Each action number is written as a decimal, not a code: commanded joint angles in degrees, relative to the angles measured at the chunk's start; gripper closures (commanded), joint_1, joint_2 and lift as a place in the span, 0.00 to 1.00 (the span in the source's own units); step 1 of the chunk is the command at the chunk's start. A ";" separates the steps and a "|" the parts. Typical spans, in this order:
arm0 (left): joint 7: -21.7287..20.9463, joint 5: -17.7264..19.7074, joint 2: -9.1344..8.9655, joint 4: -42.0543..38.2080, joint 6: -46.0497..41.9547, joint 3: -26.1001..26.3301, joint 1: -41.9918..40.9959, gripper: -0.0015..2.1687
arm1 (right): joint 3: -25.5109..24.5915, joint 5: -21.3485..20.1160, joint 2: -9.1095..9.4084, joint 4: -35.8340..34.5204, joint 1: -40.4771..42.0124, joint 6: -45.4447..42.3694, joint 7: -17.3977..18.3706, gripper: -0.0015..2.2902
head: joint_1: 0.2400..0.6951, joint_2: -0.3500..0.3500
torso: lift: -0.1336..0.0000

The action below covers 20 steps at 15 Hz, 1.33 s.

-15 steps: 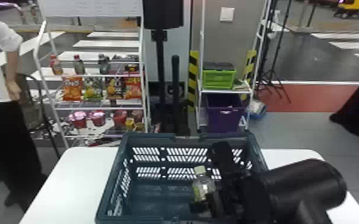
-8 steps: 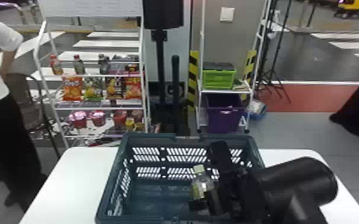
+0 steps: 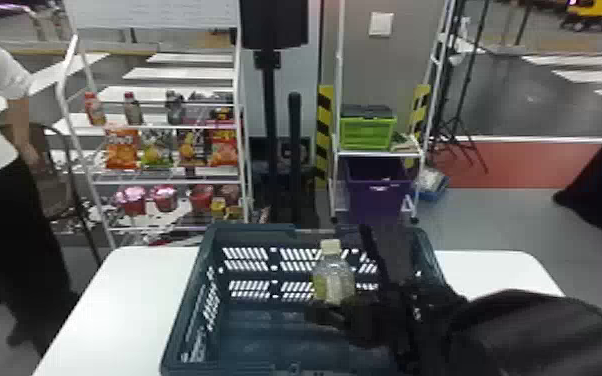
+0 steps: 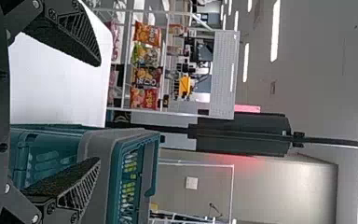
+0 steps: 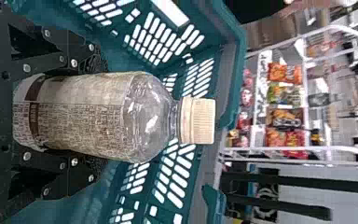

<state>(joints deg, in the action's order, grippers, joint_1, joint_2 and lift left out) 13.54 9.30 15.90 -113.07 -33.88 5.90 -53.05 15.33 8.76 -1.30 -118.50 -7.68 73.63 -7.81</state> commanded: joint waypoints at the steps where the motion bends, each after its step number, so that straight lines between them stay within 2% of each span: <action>1: 0.00 0.10 0.00 0.21 -0.26 -0.01 0.23 0.08 | -2.06 0.21 -2.13 -9.56 7.59 -3.89 -0.19 1.00 | 0.57 0.50 | 1.00; 3: -0.09 0.28 0.09 0.21 -0.26 -0.01 0.58 0.08 | -5.49 2.41 -5.56 -15.27 16.91 -16.89 -0.63 1.00 | 0.57 0.50 | 1.00; 5: -0.27 0.28 0.09 0.21 -0.08 -0.01 0.75 0.08 | -8.66 3.72 -7.67 -18.17 26.14 -28.85 -0.90 1.00 | 0.57 0.50 | 1.00; 8: -0.27 0.28 0.09 0.21 0.27 -0.01 0.84 0.08 | -13.23 5.13 -7.67 -16.59 39.59 -55.04 -3.97 1.00 | 0.57 0.50 | 1.00; 10: -0.18 0.28 0.09 0.04 0.44 0.08 0.93 0.08 | -13.58 5.22 -7.67 -10.88 45.91 -80.53 -5.03 1.00 | 0.57 0.50 | 1.00; 11: -0.18 0.28 0.09 -0.05 0.44 0.17 0.93 0.08 | -13.66 5.31 -7.49 -8.68 48.64 -86.85 -5.11 1.00 | 0.57 0.50 | 1.00; 13: -0.18 0.28 0.09 -0.05 0.62 0.17 0.93 0.08 | -13.84 5.31 -7.05 -5.52 52.68 -93.71 -5.11 1.00 | 0.57 0.50 | 1.00; 16: -0.18 0.19 0.09 -0.05 0.97 0.52 1.02 0.08 | -14.02 5.22 -6.35 -3.76 57.34 -94.76 -5.11 1.00 | 0.57 0.50 | 1.00; 20: -0.18 0.02 0.00 0.04 0.97 0.69 1.02 0.08 | -15.51 2.67 -3.80 -2.26 60.42 -94.76 -5.20 1.00 | 0.57 0.50 | 1.00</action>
<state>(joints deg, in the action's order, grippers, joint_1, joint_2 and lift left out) 13.36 9.34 15.95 -113.12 -32.91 6.58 -52.03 0.37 12.30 -5.80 -121.18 51.85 -20.97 -12.97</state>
